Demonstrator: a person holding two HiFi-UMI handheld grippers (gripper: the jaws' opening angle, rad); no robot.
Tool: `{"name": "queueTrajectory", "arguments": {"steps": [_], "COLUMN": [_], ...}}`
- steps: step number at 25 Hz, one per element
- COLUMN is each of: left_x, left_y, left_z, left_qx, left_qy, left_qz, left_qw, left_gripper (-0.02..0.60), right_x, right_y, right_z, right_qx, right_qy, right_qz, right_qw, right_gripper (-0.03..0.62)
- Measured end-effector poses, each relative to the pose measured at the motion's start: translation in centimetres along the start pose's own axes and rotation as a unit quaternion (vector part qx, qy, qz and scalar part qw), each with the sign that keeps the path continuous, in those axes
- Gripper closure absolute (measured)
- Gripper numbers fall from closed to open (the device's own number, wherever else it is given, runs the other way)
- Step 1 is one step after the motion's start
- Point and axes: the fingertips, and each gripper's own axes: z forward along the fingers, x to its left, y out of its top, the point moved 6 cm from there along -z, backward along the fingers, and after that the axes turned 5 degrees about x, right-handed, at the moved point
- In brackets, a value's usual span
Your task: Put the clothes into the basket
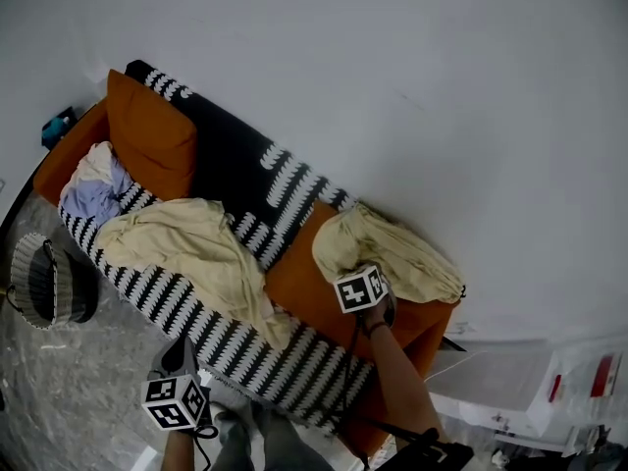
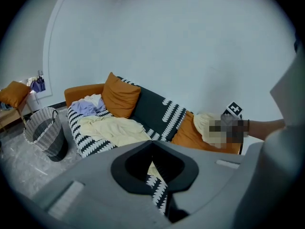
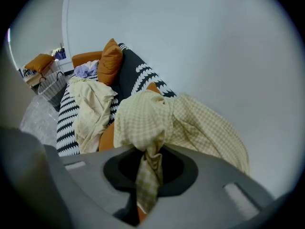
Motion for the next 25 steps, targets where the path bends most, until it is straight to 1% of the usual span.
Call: {"name": "queueTrajectory", "arguments": {"steps": [2, 6, 9, 11, 15, 21, 25], "left_x": [-1.0, -1.9, -1.8, -1.4, -0.9, 0.0, 0.5], "left_y": [0.2, 1.0, 1.9, 2.5, 2.8, 4.4, 5.5], "left_z": [-0.4, -1.9, -3.4, -4.4, -6.5, -9.7, -11.7], "left_qx": [-0.007, -0.021, -0.038, -0.051, -0.067, -0.101, -0.122], "left_qy": [-0.008, -0.018, -0.020, -0.017, -0.016, -0.021, -0.031], "left_qz": [0.008, 0.017, 0.020, 0.019, 0.009, 0.007, 0.000], "left_qw": [0.9999, 0.9995, 0.9989, 0.9984, 0.9976, 0.9946, 0.9920], "left_gripper": [0.588, 0.588, 0.588, 0.588, 0.588, 0.588, 0.588], "right_x": [0.1, 0.7, 1.2, 1.7, 2.4, 3.5, 4.2], "right_y": [0.0, -0.6, -0.8, -0.6, -0.4, 2.1, 3.9], "right_z": [-1.5, -4.4, -6.7, -8.2, -11.5, -17.5, -21.2], "right_qx": [-0.010, -0.022, -0.037, -0.049, -0.071, -0.123, -0.157], "right_qy": [0.006, 0.005, 0.020, 0.026, 0.020, 0.014, 0.015], "right_qz": [0.012, 0.018, 0.037, 0.047, 0.049, 0.048, 0.053], "right_qw": [1.000, 1.000, 0.998, 0.997, 0.996, 0.991, 0.986], "right_gripper": [0.542, 0.545, 0.545, 0.545, 0.545, 0.546, 0.546]}}
